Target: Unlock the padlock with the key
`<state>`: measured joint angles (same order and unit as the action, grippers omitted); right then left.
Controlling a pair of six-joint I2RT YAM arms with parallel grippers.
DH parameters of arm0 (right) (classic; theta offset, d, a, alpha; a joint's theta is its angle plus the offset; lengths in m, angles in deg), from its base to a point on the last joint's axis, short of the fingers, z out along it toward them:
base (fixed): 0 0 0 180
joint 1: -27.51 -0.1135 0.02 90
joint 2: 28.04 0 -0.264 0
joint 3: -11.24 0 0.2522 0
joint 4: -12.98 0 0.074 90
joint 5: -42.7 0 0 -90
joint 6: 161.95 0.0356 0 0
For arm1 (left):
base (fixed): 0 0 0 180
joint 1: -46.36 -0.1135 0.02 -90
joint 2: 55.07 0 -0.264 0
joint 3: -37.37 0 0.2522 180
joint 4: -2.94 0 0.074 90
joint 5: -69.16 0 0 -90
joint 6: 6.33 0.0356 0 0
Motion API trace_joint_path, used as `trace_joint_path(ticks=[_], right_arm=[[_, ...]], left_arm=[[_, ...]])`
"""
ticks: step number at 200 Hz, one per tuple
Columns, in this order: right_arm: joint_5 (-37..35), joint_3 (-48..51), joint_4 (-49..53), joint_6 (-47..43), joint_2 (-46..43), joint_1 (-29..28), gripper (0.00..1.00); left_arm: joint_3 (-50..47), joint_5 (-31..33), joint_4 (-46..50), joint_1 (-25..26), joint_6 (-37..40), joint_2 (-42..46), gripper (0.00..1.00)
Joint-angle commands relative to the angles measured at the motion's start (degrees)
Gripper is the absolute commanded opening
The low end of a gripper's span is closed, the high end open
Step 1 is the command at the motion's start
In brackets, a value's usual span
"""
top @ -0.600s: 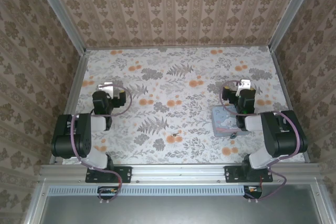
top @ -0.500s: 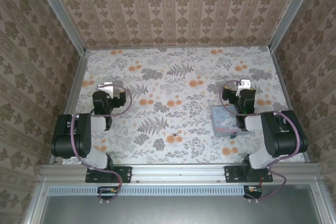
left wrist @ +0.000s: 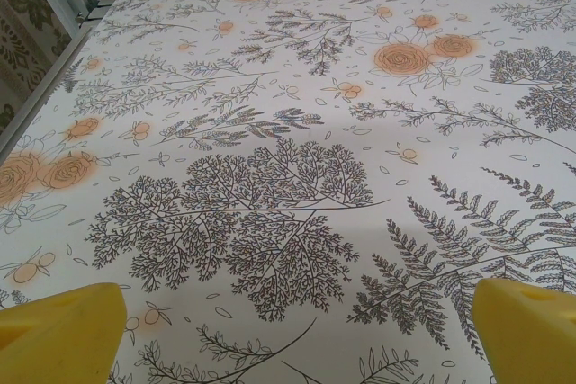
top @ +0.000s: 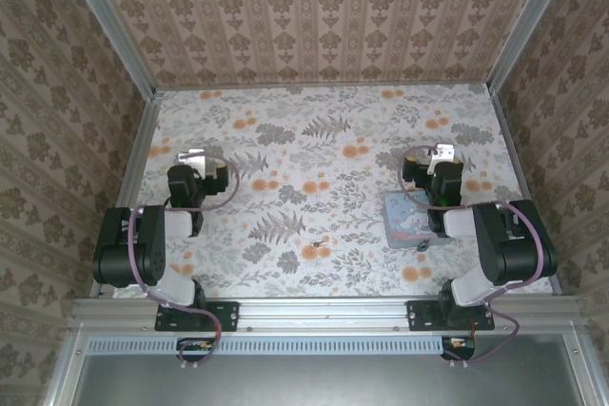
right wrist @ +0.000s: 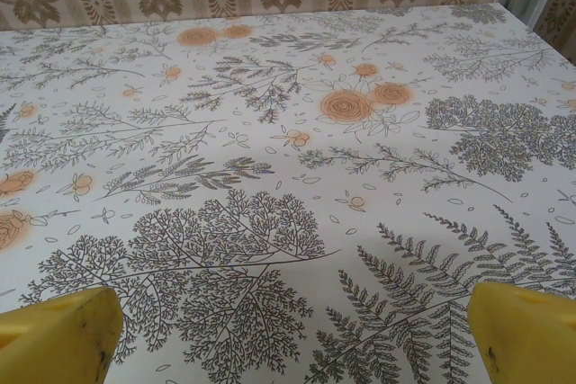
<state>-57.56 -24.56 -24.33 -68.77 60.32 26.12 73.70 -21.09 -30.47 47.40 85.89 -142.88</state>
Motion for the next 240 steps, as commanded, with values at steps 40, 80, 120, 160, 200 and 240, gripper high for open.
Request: trace_joint_path(ticks=[40, 80, 120, 160, 200, 240], right_arm=[[-0.11, -0.11, -0.52, 0.25, -0.47, -0.28, 1.00], [-2.55, 0.35, -0.04, 1.59, -2.13, -0.11, 1.00], [-2.79, 2.42, -2.39, 1.83, -3.72, 0.05, 0.99], [0.10, -1.50, 12.04, 1.23, -13.83, 0.68, 0.99], [0.53, -5.04, 21.66, 7.23, -23.47, 0.77, 1.00], [16.19, -7.46, 29.87, 18.36, -29.64, 0.84, 1.00]], left_arm=[[1.32, -1.33, -0.63, -0.87, 0.40, -0.32, 1.00], [0.99, -1.54, -0.38, -0.87, 0.67, 0.89, 1.00], [2.54, -0.11, 7.34, -0.69, 0.41, 7.42, 1.00], [5.27, -0.03, 17.21, 0.51, 1.89, 14.73, 1.00], [10.67, 1.20, 31.48, 3.28, -1.15, 21.45, 1.00], [21.00, 2.76, 52.31, 8.25, -11.83, 25.69, 1.00]])
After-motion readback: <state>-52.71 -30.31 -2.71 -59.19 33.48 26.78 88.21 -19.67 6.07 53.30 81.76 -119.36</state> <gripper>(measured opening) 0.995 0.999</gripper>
